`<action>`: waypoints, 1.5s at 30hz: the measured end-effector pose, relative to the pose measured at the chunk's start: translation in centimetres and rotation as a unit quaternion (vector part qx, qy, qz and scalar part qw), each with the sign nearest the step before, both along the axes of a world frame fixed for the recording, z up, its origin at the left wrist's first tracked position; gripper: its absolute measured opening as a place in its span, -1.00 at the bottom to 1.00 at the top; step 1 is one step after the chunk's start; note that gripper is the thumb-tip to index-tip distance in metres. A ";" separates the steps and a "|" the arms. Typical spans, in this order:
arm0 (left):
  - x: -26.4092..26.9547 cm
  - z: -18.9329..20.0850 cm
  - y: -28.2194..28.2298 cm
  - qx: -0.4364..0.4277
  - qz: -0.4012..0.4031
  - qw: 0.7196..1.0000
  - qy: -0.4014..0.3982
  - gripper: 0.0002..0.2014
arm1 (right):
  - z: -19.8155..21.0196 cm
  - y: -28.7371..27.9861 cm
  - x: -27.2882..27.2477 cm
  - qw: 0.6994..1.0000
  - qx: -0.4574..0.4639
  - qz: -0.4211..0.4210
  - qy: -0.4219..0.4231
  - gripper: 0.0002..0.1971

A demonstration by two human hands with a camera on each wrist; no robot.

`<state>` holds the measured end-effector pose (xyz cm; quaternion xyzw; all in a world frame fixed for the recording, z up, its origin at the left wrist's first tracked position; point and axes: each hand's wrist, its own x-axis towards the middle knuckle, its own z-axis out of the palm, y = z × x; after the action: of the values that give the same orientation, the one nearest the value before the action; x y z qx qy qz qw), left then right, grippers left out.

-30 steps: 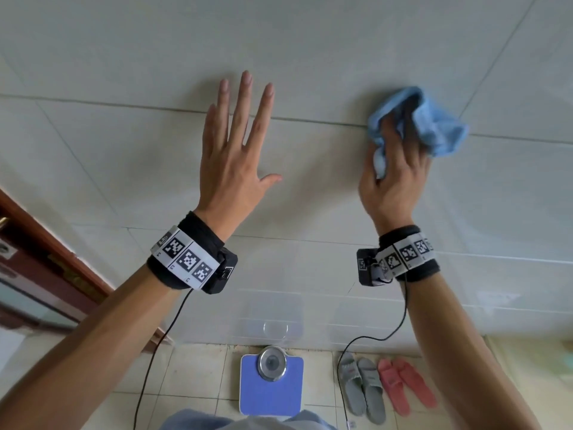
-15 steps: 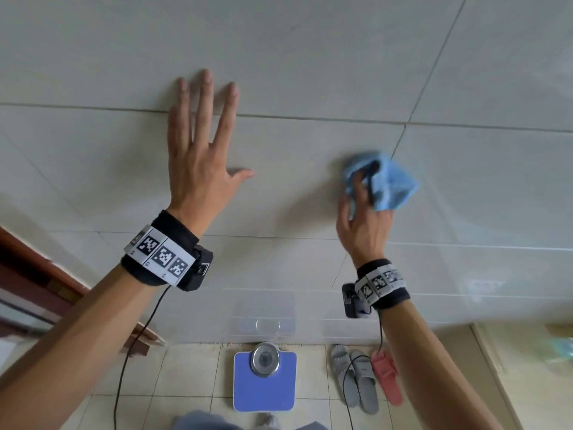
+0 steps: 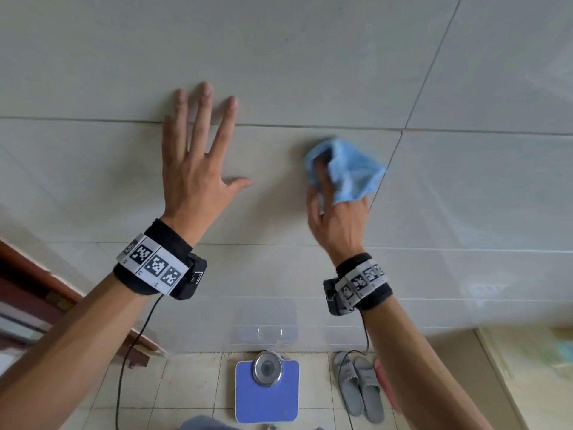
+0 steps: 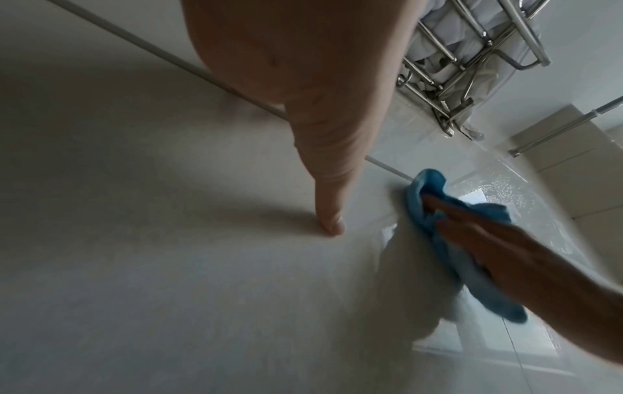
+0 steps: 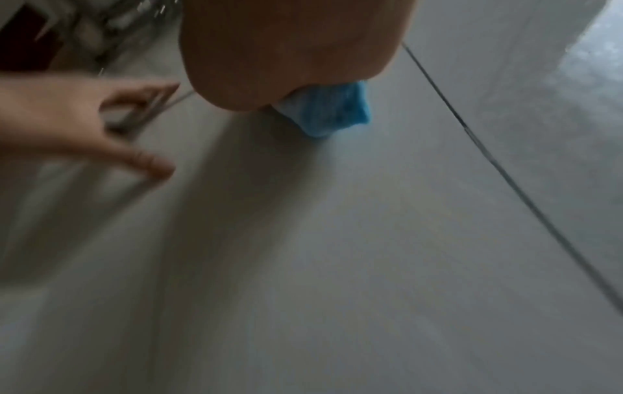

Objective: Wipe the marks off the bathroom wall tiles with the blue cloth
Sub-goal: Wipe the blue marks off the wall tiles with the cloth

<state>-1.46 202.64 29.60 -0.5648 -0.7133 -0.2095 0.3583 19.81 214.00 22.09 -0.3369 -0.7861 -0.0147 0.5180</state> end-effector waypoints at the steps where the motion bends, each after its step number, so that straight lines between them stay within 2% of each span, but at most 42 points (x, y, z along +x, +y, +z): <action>1: -0.2 0.0 -0.1 -0.004 -0.004 1.000 0.002 0.24 | 1.5 0.6 0.1 0.998 0.005 -0.022 0.062 -0.57; 3: -0.7 0.1 -0.5 0.000 -0.027 1.000 0.000 0.10 | 5.4 1.9 0.2 0.984 0.038 -0.066 0.164 -0.56; 6: -1.2 0.4 -1.0 0.055 -0.066 0.996 -0.014 -0.18 | 10.7 2.4 -1.2 0.979 0.072 -0.068 0.177 -0.55; 8: -1.2 1.2 -0.9 0.090 -0.069 0.993 -0.019 -0.26 | 11.5 1.4 -3.1 0.987 0.105 -0.036 0.118 -0.56; 11: -0.9 3.4 -0.4 0.106 -0.082 0.990 -0.033 -0.23 | 10.5 0.7 -4.0 0.983 0.183 0.016 -0.029 -0.65; 12: -0.8 4.2 -0.2 0.108 -0.085 0.990 -0.039 -0.21 | 10.6 1.3 -3.3 0.982 0.186 0.004 -0.027 -0.66; 14: -0.9 5.6 0.1 0.115 -0.085 0.988 -0.054 -0.14 | 11.7 2.9 -1.6 0.986 0.141 -0.038 0.084 -0.59; 16: -1.3 6.8 0.2 0.119 -0.080 0.987 -0.075 -0.08 | 13.4 4.3 -0.2 0.968 0.090 -0.085 0.218 -0.54; 18: -1.8 7.5 0.1 0.119 -0.081 0.985 -0.093 -0.03 | 15.0 4.2 -0.5 0.955 0.059 -0.106 0.272 -0.53; 20: -2.1 8.1 -0.1 0.123 -0.091 0.983 -0.100 -0.06 | 15.5 2.7 -2.8 0.965 0.068 -0.090 0.238 -0.51; 22: -2.4 8.6 -0.3 0.139 -0.101 0.980 -0.098 -0.17 | 14.8 0.5 -5.8 0.985 0.111 0.002 0.130 -0.51; 24: -2.5 9.0 -0.5 0.156 -0.104 0.978 -0.091 -0.28 | 13.2 -1.1 -8.1 0.984 0.157 0.080 -0.013 -0.60; 26: -2.7 9.4 -0.9 0.167 -0.102 0.977 -0.083 -0.33 | 12.6 -1.6 -8.5 0.977 0.187 0.075 -0.071 -0.71; 27: -2.9 9.5 -1.1 0.169 -0.099 0.977 -0.082 -0.35 | 12.7 -1.3 -8.0 0.981 0.180 0.059 -0.050 -0.73; 29: -3.3 9.5 -1.7 0.171 -0.092 0.977 -0.086 -0.35 | 13.8 0.1 -5.8 0.989 0.129 0.032 0.064 -0.65; 32: -4.0 9.4 -2.4 0.165 -0.085 0.979 -0.089 -0.35 | 16.5 3.2 -1.3 0.967 0.086 -0.072 0.230 -0.52; 35: -5.0 9.4 -2.7 0.161 -0.075 0.981 -0.085 -0.36 | 18.2 4.4 -0.2 0.950 0.048 -0.099 0.292 -0.48; 38: -6.3 9.7 -3.0 0.165 -0.065 0.981 -0.081 -0.37 | 17.8 3.1 -3.6 0.966 0.086 -0.088 0.225 -0.48; 41: -7.6 10.0 -3.5 0.169 -0.059 0.981 -0.079 -0.36 | 17.0 -0.3 -8.7 0.983 0.138 0.005 0.121 -0.48; 45: -10.3 9.9 -5.2 0.179 -0.044 0.979 -0.085 -0.36 | 15.2 -5.1 -16.5 0.983 0.156 0.088 -0.032 -0.68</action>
<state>-11.76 197.46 39.50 -0.5028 -0.6663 -0.3965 0.3822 3.35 208.92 37.25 -0.1808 -0.8169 -0.1025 0.5380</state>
